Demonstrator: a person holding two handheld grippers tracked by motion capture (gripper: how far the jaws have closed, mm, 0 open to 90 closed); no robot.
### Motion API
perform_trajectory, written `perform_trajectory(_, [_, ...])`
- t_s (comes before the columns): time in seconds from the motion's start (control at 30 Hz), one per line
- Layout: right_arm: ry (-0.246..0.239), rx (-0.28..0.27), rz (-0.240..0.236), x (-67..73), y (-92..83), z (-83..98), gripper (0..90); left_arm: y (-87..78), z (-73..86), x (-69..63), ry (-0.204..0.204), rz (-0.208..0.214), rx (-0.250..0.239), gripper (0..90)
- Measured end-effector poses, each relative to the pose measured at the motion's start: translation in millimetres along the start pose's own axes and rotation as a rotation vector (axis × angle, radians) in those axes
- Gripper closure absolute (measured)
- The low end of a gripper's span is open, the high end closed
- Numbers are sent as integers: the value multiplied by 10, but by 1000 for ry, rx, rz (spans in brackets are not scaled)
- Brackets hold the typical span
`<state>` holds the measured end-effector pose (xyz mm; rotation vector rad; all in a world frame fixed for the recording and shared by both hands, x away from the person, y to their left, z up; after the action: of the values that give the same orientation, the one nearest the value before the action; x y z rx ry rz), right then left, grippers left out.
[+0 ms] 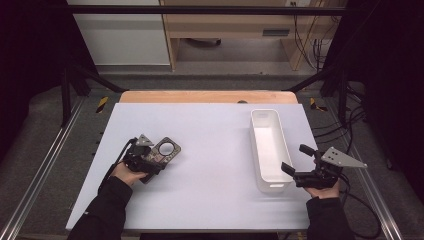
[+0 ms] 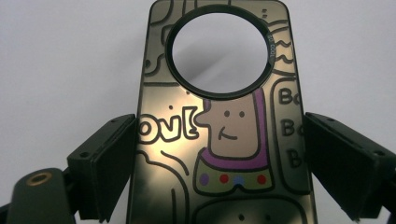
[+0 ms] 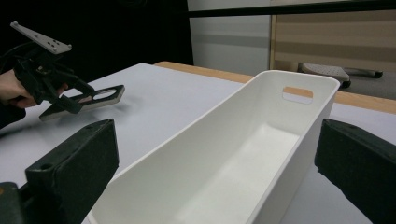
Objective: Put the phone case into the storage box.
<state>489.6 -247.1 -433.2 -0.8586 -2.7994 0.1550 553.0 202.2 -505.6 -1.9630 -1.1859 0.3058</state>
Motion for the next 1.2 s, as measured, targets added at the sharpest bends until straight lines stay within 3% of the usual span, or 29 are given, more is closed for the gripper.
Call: perform_trajectory(1.2, [-15, 28, -40, 72, 52, -18, 1, -501, -290, -438, 65, 135, -130, 117])
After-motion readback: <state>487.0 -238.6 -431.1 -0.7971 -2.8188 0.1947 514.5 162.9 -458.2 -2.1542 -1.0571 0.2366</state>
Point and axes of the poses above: each handheld gripper's, and its own axes: y roughly forward along the jaws, z roughly out of its underside, x roughly to its left, the point moved 8 cm from there along y, roughly forward along the jaws, and after that the axes turned 14 degrees about -z, right-handed, at the moved point
